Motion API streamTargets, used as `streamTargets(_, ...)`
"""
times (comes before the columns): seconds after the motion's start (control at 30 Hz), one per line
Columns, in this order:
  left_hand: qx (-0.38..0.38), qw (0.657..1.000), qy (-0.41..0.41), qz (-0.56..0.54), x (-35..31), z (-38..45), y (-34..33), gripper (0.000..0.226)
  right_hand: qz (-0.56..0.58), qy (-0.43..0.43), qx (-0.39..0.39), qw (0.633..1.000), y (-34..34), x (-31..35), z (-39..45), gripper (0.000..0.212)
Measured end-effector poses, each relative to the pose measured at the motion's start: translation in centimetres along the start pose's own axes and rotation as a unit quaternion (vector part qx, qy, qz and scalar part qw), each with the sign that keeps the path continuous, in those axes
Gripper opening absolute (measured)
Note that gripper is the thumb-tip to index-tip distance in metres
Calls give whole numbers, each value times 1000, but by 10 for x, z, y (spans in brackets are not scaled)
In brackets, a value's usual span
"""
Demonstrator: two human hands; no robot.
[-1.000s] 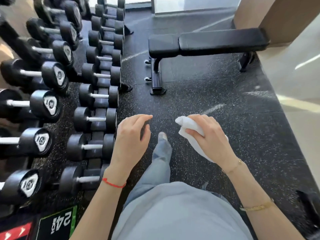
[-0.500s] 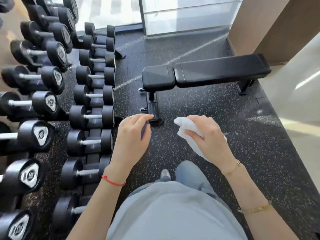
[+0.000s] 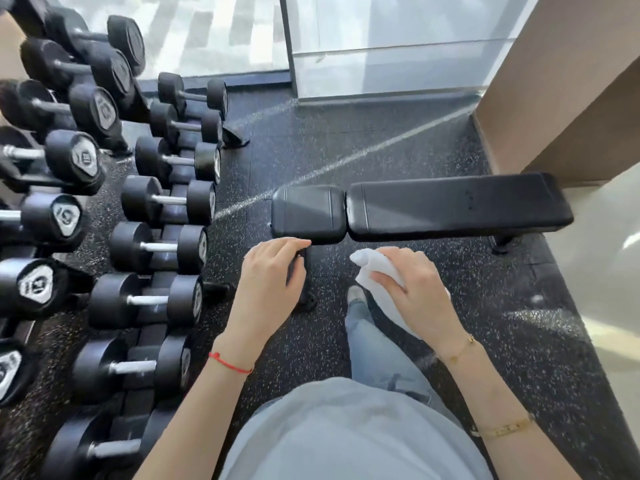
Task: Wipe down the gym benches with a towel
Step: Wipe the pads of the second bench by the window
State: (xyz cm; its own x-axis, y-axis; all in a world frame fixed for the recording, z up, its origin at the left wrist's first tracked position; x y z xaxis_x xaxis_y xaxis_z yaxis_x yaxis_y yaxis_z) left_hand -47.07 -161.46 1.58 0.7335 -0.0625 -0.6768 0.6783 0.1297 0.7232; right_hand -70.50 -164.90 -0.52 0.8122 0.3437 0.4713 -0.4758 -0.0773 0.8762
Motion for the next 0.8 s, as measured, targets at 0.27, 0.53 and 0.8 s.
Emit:
streamTargets(0.27,-39,998,43,-5,9,154,-61,29,-35,45,25,998,3,-101,173,31)
streamTargets(0.53,-11,996,82,20,66,241,-127,30,-94,70,64,991,-59,-191,287,34)
streamTargets(0.8,18,995,87,33,143,298,-223,28,-104,58,105,987,-163,-270,361,31)
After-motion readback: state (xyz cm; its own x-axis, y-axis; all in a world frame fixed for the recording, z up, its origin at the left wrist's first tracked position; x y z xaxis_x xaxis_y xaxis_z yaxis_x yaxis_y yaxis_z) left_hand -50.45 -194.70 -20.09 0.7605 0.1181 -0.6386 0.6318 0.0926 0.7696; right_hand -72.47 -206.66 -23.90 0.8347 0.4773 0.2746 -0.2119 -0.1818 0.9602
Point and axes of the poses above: each hand's wrist, its own z-axis towards the middle knuckle, its own y-axis out of the back of the hand, x = y × z, the point moved 2 cm from there along z, towards the middle knuckle, and after that the axes turned 11 degrees about -z, right-handed, at the moved point
